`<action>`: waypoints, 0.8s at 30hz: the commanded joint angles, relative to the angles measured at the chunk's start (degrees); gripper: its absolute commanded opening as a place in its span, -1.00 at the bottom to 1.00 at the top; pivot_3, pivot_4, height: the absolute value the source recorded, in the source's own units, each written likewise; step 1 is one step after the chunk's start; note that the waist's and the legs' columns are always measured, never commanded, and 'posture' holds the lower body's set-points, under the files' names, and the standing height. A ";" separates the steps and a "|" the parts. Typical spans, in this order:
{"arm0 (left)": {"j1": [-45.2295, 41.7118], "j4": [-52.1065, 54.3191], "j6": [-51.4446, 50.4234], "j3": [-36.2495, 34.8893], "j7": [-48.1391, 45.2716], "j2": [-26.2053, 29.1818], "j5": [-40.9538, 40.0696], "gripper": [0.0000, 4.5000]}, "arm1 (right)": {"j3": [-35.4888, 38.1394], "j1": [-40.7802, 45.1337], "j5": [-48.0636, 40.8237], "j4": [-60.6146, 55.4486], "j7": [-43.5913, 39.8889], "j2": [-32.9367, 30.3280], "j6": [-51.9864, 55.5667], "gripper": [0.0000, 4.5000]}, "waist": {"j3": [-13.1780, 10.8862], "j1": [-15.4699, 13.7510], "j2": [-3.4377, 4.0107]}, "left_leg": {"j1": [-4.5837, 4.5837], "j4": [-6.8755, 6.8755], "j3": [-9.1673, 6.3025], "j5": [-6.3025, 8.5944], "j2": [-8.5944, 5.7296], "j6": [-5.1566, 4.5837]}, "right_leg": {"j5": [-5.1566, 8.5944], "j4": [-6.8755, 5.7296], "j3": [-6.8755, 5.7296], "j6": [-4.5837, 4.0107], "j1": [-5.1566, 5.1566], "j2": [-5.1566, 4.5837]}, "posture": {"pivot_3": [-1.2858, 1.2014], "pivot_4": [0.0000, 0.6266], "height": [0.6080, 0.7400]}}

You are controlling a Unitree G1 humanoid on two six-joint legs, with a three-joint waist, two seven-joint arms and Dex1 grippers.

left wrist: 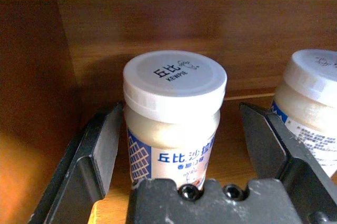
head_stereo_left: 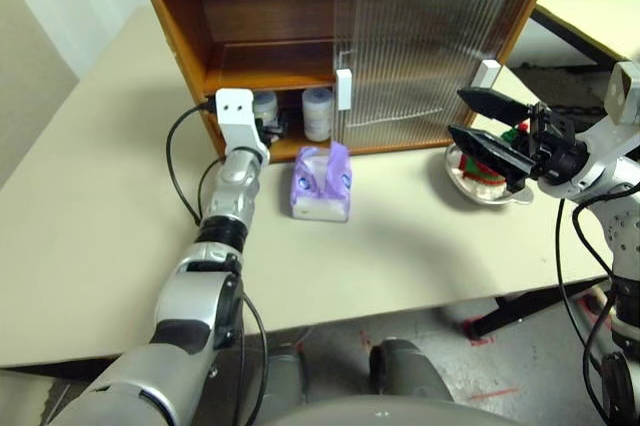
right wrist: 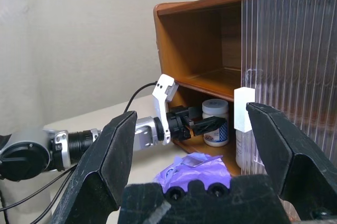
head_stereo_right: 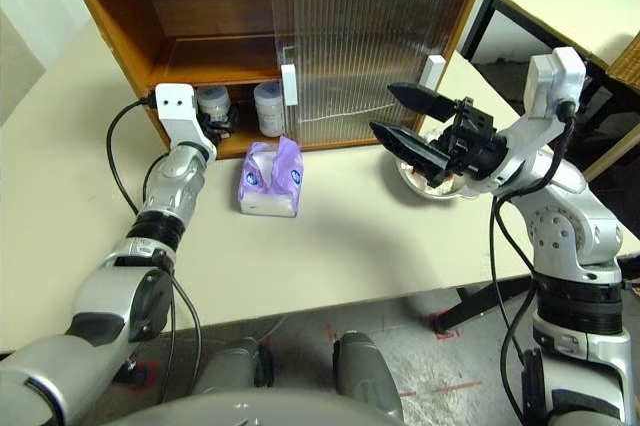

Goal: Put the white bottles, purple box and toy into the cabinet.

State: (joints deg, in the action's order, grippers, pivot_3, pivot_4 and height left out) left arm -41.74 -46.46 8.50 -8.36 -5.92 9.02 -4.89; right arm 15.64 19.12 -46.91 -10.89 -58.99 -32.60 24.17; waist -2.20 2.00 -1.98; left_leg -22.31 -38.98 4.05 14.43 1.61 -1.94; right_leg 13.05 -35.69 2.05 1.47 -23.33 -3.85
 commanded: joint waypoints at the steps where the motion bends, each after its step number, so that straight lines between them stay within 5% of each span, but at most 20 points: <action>1: 2.82 7.03 -3.95 1.06 -2.72 -0.42 -1.17 0.99 | -0.73 0.84 0.22 0.90 -0.71 0.23 -0.69 1.00 | 0.00 -0.01 0.00 | 0.00 0.00 0.00 0.00 0.00 0.00 | 0.00 0.00 0.00 0.00 0.00 0.00 | 0.03 -1.00 1.00; 10: 12.41 26.24 -13.96 2.73 -17.03 2.07 -7.78 0.99 | -1.09 1.51 0.61 1.49 -1.10 0.53 -0.76 1.00 | 0.01 0.00 0.01 | 0.01 0.00 0.00 -0.01 0.03 -0.01 | 0.00 -0.03 0.01 -0.02 0.00 0.00 | 0.03 -1.00 1.00; 24: 12.80 25.20 -12.42 1.87 -38.70 14.48 -13.05 0.99 | -1.39 1.82 0.57 1.53 -0.98 0.66 -0.75 1.00 | 0.02 0.01 0.03 | 0.07 0.00 0.00 -0.05 0.10 -0.09 | 0.03 -0.06 0.00 -0.05 0.00 0.04 | 0.03 -1.00 1.00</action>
State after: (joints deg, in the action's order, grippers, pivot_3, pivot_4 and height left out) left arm -28.73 -20.98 -3.43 -6.45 -41.98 22.90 -16.65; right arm 14.28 20.95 -46.36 -9.03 -59.93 -32.06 23.97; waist -2.18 2.01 -1.94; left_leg -22.25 -38.98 4.06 14.37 1.72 -2.03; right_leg 13.08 -35.75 2.06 1.42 -23.34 -3.81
